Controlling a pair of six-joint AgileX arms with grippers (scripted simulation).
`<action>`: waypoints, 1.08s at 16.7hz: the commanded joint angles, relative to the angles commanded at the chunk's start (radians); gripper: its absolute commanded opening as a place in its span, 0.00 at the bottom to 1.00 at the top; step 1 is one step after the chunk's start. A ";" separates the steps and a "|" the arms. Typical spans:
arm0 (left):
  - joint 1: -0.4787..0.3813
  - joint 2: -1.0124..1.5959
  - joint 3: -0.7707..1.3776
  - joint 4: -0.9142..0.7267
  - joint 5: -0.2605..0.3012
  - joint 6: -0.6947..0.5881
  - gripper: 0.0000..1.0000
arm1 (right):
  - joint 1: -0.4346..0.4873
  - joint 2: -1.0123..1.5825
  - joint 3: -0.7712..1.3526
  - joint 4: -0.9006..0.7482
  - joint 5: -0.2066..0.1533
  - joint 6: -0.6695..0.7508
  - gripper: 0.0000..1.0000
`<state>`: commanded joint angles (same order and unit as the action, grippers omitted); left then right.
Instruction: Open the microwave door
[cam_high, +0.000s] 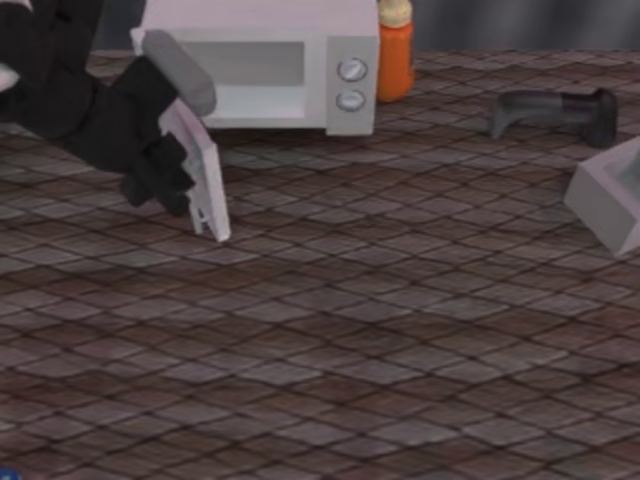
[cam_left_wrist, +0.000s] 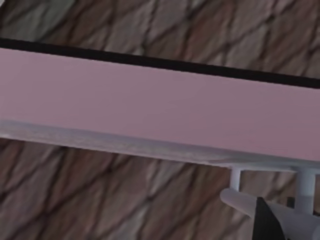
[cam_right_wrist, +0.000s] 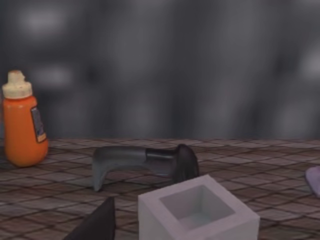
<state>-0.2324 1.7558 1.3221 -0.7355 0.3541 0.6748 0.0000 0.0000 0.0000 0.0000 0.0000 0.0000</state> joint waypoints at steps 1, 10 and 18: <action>0.007 0.001 0.003 -0.007 0.006 0.018 0.00 | 0.000 0.000 0.000 0.000 0.000 0.000 1.00; 0.060 0.006 0.016 -0.060 0.051 0.147 0.00 | 0.000 0.000 0.000 0.000 0.000 0.000 1.00; 0.060 0.006 0.016 -0.060 0.051 0.147 0.00 | 0.000 0.000 0.000 0.000 0.000 0.000 1.00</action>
<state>-0.1727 1.7614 1.3383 -0.7954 0.4054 0.8214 0.0000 0.0000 0.0000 0.0000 0.0000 0.0000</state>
